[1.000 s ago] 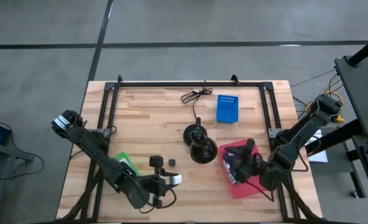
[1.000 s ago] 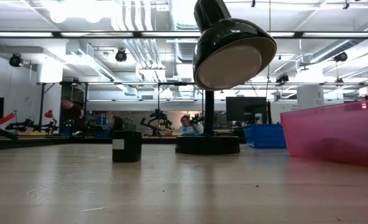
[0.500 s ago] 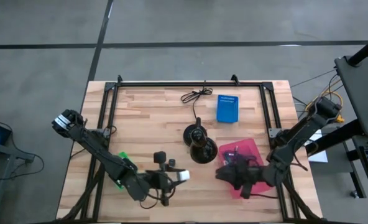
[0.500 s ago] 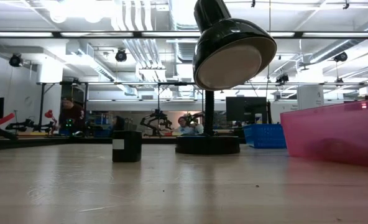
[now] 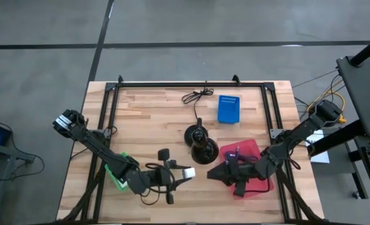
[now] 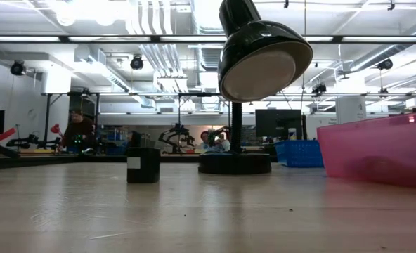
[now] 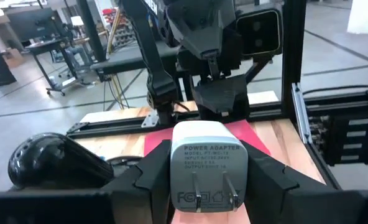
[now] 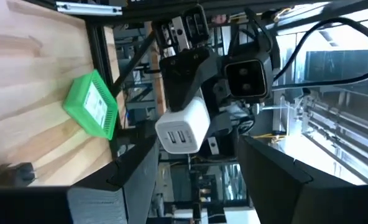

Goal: Pick and place items into bin
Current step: Put the white charger adapter into the blue bin

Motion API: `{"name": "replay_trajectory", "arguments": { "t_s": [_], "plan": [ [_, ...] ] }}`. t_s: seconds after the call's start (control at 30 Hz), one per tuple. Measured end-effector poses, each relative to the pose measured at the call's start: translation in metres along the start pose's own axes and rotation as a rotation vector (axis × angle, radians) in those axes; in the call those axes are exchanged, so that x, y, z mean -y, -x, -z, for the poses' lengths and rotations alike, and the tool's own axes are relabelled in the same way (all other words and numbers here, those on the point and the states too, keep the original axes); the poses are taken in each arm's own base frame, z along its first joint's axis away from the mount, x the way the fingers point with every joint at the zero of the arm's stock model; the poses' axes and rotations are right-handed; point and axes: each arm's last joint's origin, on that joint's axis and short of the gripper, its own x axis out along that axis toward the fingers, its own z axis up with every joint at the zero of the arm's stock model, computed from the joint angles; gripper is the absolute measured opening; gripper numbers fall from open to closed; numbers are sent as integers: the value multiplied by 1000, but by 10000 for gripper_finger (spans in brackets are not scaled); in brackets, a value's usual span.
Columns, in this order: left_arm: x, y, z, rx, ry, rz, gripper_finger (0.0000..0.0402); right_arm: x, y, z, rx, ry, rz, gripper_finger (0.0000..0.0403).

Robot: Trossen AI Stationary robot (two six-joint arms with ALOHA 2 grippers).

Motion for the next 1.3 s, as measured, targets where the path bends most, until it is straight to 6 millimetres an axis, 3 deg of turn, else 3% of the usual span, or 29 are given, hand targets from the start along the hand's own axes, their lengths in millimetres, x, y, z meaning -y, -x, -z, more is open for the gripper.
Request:
{"name": "replay_trajectory", "arguments": {
  "t_s": [0.37, 0.8, 1.3],
  "plan": [
    [-4, -4, -10, 121, -1, 59, 133, 13, -4, -5, 132, 149, 21, 208],
    [-8, -8, -11, 131, -17, 53, 133, 24, -12, 5, 107, 260, 13, 208],
    [-12, -12, -16, 187, -2, 65, 133, 31, -32, 6, 79, 272, 21, 271]
  ]
}}
